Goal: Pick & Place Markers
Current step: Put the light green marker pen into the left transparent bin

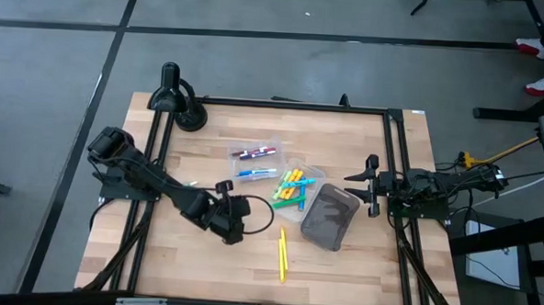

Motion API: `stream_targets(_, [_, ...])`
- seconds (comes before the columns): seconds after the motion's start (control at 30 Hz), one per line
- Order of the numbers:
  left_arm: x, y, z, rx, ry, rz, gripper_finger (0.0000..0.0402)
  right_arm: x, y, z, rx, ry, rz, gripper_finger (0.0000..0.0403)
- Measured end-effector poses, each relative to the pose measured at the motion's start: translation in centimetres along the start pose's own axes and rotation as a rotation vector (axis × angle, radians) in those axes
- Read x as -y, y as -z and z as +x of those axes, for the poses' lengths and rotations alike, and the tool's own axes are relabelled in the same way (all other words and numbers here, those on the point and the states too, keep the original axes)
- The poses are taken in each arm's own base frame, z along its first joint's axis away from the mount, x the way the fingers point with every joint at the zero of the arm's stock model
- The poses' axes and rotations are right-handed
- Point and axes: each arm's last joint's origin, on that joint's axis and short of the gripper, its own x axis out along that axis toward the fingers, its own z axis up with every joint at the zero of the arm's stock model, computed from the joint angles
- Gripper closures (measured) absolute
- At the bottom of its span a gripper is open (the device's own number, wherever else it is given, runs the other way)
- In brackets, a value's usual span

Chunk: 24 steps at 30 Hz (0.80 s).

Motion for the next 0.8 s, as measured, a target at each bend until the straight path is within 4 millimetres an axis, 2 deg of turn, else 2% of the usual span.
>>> stream_targets(0.3, [-0.5,1.6,-0.6,-0.087,-0.111,-0.002,0.0315,0.0,0.0,0.0,0.000,0.000,0.000,0.0251])
stream_targets(0.6, [-3.3,4.0,-1.5,-0.394,-0.325,-0.029,0.0315,0.0,0.0,0.0,0.000,0.000,0.000,0.0251])
stream_targets(0.8, [-3.6,4.9,-2.1,-0.410,-0.396,0.025,0.0316,0.0,0.0,0.0,0.000,0.000,0.000,0.0251])
